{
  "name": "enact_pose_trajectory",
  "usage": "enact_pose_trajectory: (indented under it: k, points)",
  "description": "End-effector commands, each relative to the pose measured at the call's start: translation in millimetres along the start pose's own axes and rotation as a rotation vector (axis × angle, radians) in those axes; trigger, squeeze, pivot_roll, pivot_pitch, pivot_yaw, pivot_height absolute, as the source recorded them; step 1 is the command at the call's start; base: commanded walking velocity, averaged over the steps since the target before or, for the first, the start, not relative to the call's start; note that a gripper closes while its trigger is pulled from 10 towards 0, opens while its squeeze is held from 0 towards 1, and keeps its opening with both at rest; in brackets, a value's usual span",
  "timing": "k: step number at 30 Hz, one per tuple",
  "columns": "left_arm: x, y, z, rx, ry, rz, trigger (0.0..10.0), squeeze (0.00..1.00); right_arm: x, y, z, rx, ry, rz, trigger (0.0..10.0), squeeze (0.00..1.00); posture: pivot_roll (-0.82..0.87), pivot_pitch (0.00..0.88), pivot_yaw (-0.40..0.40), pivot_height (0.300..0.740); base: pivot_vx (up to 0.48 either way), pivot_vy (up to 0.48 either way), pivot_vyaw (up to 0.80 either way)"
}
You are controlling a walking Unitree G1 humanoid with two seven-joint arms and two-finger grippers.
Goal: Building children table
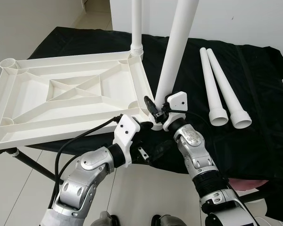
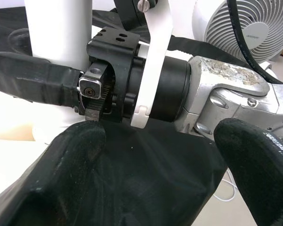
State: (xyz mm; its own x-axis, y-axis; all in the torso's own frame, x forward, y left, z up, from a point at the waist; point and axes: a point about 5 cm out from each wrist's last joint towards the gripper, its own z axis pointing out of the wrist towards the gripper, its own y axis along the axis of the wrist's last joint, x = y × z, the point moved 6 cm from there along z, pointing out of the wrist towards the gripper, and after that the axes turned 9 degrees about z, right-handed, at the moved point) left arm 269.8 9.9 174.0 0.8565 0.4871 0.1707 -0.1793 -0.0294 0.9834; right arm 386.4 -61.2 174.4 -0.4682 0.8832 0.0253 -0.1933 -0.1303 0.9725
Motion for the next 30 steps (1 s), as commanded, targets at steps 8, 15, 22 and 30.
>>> enact_pose_trajectory:
  k: [8, 15, 22, 30]
  points:
    - [9.4, 0, -0.6, 0.018, 0.088, 0.008, 10.0, 0.00, -40.1, -37, -17.4, 0.137, -0.300, 0.048, 10.0, 0.00, -0.06, 0.121, 0.035, 0.740, 0.000, 0.000, 0.00]
    - [9.6, 0, -0.5, 0.018, 0.089, 0.008, 10.0, 0.00, -58.4, -42, -25.2, 0.161, -0.429, 0.023, 10.0, 0.00, -0.06, 0.120, 0.032, 0.740, 0.000, 0.000, 0.00]
    - [9.3, 0, 0.1, 0.015, 0.089, 0.005, 10.0, 0.00, -75.5, -44, -36.1, 0.169, -0.565, -0.013, 10.0, 0.00, -0.06, 0.120, 0.032, 0.740, 0.000, 0.000, 0.00]
    - [8.0, 0, 0.9, 0.013, 0.086, 0.002, 10.0, 0.00, -100.2, -36, -55.3, 0.134, -0.764, -0.046, 10.0, 0.00, -0.06, 0.120, 0.030, 0.740, 0.000, 0.000, 0.00]
